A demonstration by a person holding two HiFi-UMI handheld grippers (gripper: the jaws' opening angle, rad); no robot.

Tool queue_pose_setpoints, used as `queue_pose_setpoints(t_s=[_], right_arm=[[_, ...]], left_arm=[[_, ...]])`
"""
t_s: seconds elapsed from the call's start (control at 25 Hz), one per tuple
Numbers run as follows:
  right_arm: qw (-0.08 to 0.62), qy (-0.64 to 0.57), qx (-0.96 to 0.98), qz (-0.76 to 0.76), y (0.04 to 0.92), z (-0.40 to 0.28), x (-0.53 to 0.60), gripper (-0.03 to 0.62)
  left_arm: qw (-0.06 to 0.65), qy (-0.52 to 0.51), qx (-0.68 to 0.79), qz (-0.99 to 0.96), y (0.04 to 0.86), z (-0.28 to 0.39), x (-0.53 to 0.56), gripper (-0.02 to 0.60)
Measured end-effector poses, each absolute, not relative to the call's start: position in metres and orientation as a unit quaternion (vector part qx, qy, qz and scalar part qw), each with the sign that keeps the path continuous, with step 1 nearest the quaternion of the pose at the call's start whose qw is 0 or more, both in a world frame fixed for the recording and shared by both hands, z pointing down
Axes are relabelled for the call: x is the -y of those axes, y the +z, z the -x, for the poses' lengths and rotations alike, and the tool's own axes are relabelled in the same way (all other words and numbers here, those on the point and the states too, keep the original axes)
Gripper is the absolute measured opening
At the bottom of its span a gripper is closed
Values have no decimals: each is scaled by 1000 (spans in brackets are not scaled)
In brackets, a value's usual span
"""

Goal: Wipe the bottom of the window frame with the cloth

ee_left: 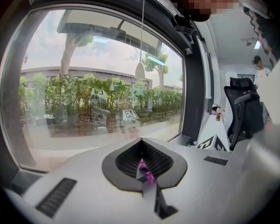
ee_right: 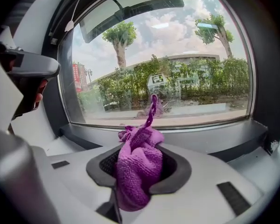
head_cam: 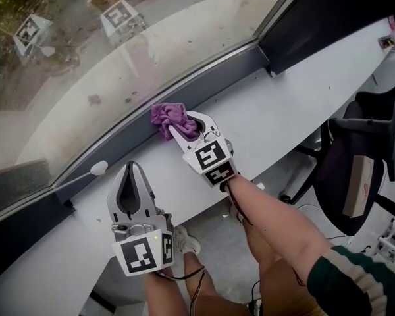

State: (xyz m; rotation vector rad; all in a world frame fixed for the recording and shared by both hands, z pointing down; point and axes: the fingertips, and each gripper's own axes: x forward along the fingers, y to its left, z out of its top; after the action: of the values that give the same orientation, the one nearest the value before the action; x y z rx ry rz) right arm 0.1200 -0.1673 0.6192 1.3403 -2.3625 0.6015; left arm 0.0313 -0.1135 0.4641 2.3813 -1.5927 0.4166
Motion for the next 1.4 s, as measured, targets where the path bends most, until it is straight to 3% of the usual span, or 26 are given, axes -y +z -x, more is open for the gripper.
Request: queue_pose_setpoints(t_s=[0.68,0.96,1.4], right_arm=[[168,215,840,-469,613,-143,168,144],[164,217,830,-487,621,-194,180,146],[164,206,828,-495,621,-216,192,147]], left_arm=[[132,156,527,-825,484,-73,125,6],[136,157,512,-834,496,-116,138,6],[136,157,502,-839,504,-140,147,6]])
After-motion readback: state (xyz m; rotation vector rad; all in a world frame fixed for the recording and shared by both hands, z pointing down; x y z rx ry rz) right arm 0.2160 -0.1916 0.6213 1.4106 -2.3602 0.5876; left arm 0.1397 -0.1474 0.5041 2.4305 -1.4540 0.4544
